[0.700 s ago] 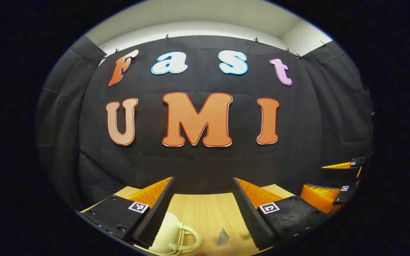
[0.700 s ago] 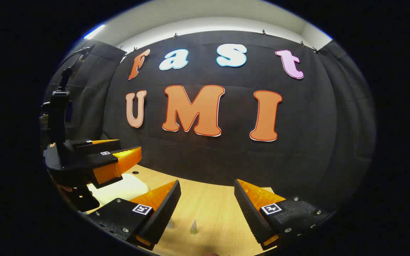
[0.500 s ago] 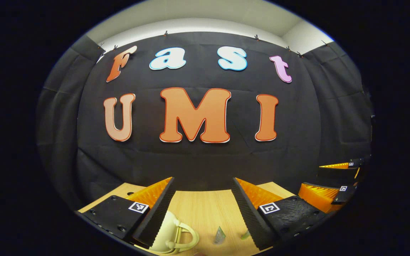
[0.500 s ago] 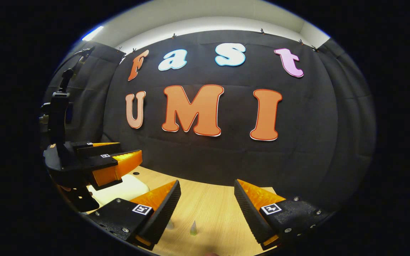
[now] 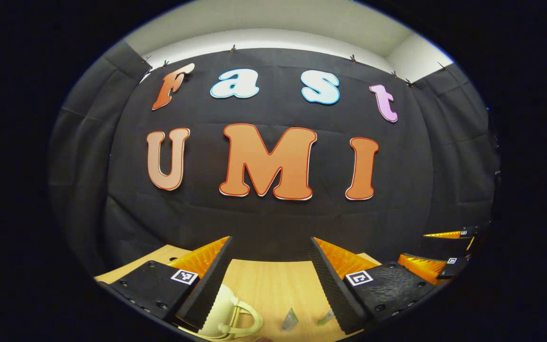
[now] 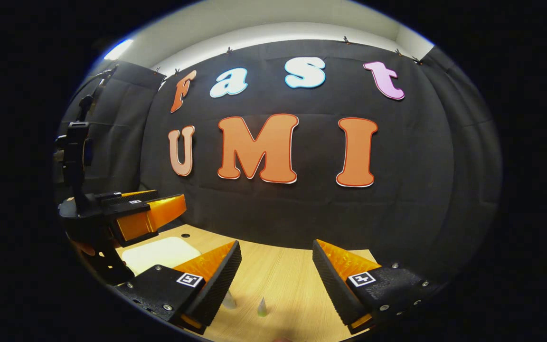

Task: First open the suitcase, pack the skin care products into it, and then close the suitcase.

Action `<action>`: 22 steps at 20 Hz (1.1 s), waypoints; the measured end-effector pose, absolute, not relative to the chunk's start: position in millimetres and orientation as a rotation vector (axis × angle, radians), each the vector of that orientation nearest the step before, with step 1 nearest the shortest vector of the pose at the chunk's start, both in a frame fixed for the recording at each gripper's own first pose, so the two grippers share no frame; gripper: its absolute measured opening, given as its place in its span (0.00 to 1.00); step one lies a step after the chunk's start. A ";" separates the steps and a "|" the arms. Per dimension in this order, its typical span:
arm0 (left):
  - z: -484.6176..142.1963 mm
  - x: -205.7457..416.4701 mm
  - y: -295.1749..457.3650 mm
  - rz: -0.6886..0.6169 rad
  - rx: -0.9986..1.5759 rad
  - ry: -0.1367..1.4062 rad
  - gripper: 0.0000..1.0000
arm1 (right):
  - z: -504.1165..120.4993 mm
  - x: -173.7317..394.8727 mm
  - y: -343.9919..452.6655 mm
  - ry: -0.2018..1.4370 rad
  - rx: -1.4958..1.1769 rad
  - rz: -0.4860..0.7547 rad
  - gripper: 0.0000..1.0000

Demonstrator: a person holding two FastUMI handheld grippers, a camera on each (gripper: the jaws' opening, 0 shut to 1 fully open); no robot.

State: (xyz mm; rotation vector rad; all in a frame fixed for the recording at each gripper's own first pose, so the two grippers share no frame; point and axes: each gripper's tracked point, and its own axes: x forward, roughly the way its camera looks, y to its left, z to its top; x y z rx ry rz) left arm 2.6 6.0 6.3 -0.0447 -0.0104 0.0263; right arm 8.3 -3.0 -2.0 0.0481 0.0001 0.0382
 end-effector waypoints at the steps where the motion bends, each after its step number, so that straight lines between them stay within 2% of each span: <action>1: 1.4 2.7 8.1 0.033 -0.024 0.001 0.94 | -3.1 8.7 -3.8 0.003 0.046 0.036 0.95; 2: -2.9 1.4 9.3 0.037 -0.009 0.012 0.97 | -4.5 7.6 -6.4 0.006 0.044 0.036 0.95; 4: -19.0 1.5 9.9 0.038 0.041 0.052 0.94 | -5.7 8.2 -10.2 0.007 0.042 0.033 0.95; 5: -28.7 0.8 9.4 0.032 0.071 0.077 0.97 | -5.5 8.9 -12.8 0.008 0.043 0.033 0.95; 9: -71.9 -2.5 7.7 0.012 0.211 0.184 0.98 | -9.9 10.7 -28.4 0.015 0.043 0.025 0.95; 20: -197.8 -19.0 11.0 -0.063 0.598 0.443 0.96 | -29.3 9.7 -69.3 0.028 0.012 0.025 0.95; 21: -206.3 -22.8 8.6 -0.074 0.628 0.451 1.00 | -30.9 9.7 -75.2 0.030 0.008 0.014 0.95; 22: -215.1 -23.0 9.3 -0.080 0.660 0.467 0.95 | -32.5 9.5 -77.4 0.032 0.011 0.008 0.95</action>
